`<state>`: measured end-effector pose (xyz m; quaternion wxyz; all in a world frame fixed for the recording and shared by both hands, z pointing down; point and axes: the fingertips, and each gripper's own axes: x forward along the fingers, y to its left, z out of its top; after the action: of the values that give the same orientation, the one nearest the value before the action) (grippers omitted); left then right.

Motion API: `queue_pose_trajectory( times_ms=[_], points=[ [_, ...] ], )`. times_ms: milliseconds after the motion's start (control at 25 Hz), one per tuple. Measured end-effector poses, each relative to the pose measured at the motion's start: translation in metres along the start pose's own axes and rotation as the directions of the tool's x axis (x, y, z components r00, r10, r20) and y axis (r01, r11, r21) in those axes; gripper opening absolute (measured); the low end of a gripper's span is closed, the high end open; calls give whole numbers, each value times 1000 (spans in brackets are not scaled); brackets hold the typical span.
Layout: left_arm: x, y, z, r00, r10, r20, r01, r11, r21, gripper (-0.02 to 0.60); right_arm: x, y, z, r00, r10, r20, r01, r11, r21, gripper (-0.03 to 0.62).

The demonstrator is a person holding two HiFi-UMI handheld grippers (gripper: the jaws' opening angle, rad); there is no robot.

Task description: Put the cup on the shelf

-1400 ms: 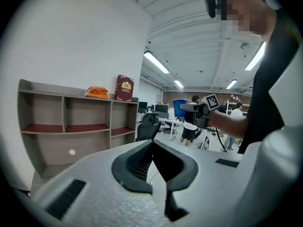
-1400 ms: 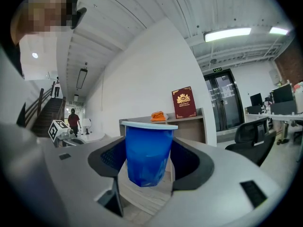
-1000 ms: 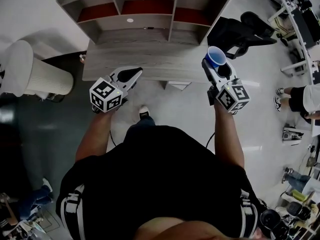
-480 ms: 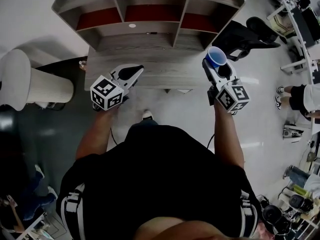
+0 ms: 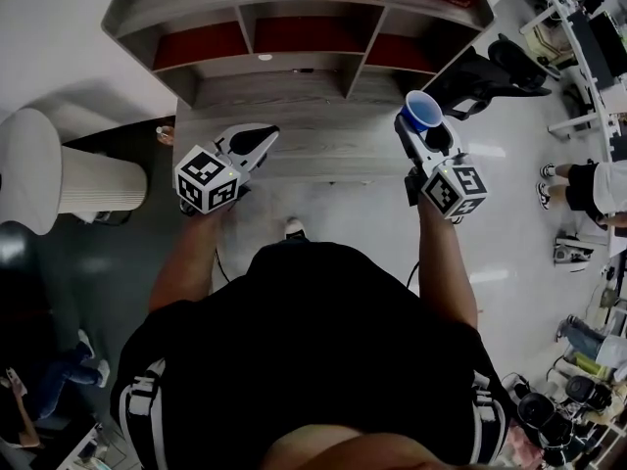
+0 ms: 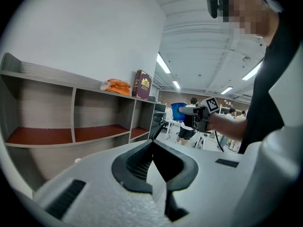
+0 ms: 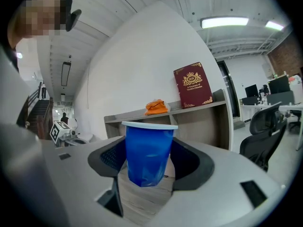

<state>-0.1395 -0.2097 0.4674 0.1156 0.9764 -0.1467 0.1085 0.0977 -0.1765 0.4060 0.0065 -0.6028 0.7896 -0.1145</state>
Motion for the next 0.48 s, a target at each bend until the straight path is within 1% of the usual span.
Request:
queue_pose_trajectory(
  times_ms=[280,480],
  points=[
    [-6,28,7,1000,-27,7,27,1000,-5,17,22,7,7,1000,-28,-6,28,1000,-6,282],
    [-8,36,1,997,-70,-11,70,997,-9,17,32,17,7,999,-53,-5,53,998,-13,282]
  ],
)
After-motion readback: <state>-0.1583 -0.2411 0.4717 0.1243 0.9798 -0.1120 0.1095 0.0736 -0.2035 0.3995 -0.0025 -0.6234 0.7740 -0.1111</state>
